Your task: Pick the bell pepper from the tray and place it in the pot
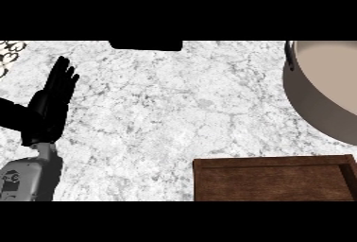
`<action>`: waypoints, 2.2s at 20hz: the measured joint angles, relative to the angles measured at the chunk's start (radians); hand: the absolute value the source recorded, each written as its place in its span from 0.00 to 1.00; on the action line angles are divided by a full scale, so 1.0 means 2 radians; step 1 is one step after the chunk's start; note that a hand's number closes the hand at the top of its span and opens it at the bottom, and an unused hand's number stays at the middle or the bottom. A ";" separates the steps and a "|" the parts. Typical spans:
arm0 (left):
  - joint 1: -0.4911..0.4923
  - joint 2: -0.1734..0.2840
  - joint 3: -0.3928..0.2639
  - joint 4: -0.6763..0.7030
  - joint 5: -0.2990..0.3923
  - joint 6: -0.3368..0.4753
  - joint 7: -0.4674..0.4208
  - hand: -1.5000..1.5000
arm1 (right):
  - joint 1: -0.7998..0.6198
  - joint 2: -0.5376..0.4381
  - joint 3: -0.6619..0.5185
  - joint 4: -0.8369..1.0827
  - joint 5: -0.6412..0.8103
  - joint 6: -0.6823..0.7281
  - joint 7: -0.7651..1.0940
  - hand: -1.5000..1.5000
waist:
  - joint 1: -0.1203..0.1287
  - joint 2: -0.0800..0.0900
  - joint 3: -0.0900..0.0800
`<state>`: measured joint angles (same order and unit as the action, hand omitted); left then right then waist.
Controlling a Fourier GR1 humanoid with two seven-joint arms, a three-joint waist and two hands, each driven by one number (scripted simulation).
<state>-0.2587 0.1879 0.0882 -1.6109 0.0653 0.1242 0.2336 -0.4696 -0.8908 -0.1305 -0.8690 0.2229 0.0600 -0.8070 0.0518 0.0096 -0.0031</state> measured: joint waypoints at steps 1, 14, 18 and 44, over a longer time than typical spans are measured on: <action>0.007 0.000 0.000 -0.002 0.000 -0.002 -0.004 0.50 | -0.014 0.002 0.005 0.018 0.015 -0.010 -0.005 1.00 | -0.001 -0.002 -0.002; -0.012 -0.004 -0.005 0.006 0.000 -0.005 -0.003 0.50 | -0.089 -0.003 0.053 0.178 0.087 0.076 -0.032 0.00 | 0.002 -0.004 -0.014; -0.010 -0.005 -0.005 0.005 0.001 -0.006 -0.002 0.50 | -0.096 0.003 0.041 0.198 0.063 0.119 -0.035 0.00 | 0.001 -0.006 -0.015; -0.003 -0.005 0.002 0.003 0.005 -0.008 -0.012 0.50 | -0.145 -0.036 -0.057 0.289 -0.100 0.271 0.073 0.00 | 0.010 0.014 0.008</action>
<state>-0.2656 0.1784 0.0917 -1.6057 0.0761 0.1086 0.2100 -0.7596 -0.9634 -0.2437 -0.2904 0.0221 0.6023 -0.6620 0.0726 0.0383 0.0135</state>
